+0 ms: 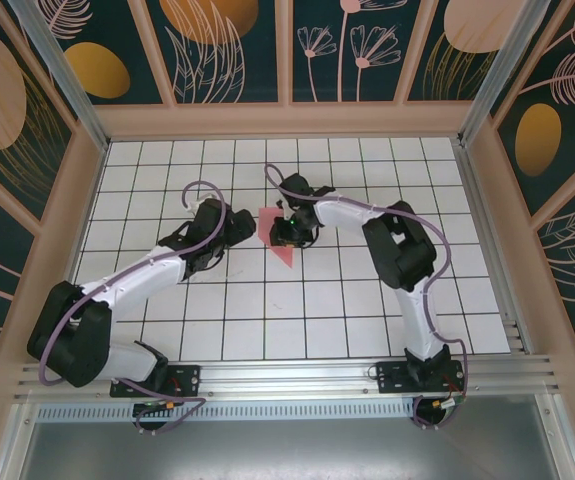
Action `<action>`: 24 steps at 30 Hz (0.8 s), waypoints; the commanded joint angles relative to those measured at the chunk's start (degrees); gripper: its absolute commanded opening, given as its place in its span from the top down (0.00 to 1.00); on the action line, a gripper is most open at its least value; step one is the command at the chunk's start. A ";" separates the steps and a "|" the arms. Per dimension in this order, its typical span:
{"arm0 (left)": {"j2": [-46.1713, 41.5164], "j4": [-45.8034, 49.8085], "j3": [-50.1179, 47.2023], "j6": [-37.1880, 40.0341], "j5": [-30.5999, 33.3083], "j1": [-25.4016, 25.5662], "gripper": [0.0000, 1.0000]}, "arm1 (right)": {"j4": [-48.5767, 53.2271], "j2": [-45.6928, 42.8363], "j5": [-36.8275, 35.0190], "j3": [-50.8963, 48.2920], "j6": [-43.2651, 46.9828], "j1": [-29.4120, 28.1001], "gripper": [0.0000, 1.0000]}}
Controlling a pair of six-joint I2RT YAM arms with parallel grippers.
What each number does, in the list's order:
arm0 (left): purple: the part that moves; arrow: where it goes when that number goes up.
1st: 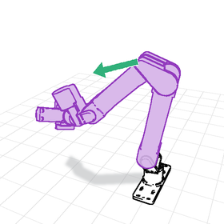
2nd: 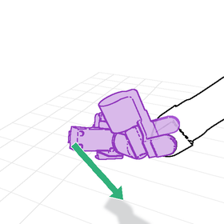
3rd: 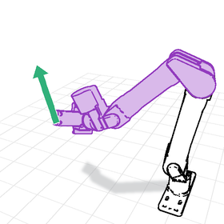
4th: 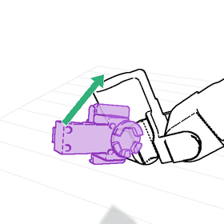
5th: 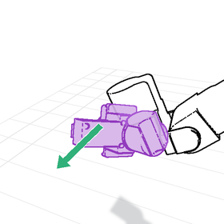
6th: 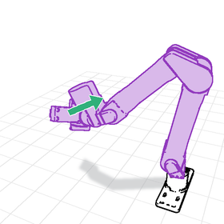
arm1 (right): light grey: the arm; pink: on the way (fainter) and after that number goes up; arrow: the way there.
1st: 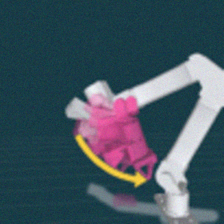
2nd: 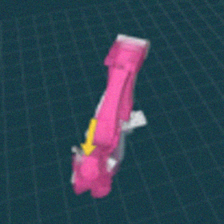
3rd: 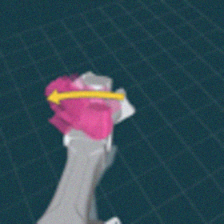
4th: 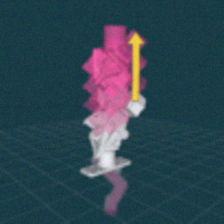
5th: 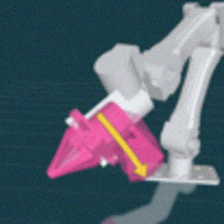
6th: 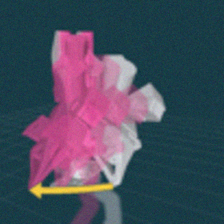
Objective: Fold a paper plane with a square sheet of paper (pick it up from the middle)
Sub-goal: Fold the wing for the fifth time at the center of the table.
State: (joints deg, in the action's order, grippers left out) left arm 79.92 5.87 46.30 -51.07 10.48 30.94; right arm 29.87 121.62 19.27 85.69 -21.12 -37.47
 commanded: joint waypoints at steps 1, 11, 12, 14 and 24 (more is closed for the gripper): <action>1.08 -2.14 0.38 1.06 -2.57 -0.46 0.02 | 6.73 -4.07 -6.73 -7.93 7.58 2.06 0.67; 2.96 -14.20 -4.68 -0.47 -14.94 -0.45 0.02 | -1.18 -17.91 -8.95 -15.81 0.43 3.87 0.66; 3.55 -16.29 -5.20 -0.77 -16.89 -0.47 0.02 | -2.32 -19.18 -9.62 -16.82 -1.74 3.93 0.66; 5.64 -18.64 -5.11 -1.22 -21.20 -0.44 0.03 | -4.12 -21.50 -11.37 -18.73 -7.41 3.95 0.67; 13.04 -28.43 -6.88 -8.11 -31.90 -0.40 0.16 | -13.03 -23.18 -8.30 -27.24 -18.36 4.31 0.71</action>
State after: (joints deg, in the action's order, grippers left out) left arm 92.12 -17.15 40.36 -56.34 -17.26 30.85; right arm 20.43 98.19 10.11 59.35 -35.75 -33.41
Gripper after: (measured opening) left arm 0.844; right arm 0.297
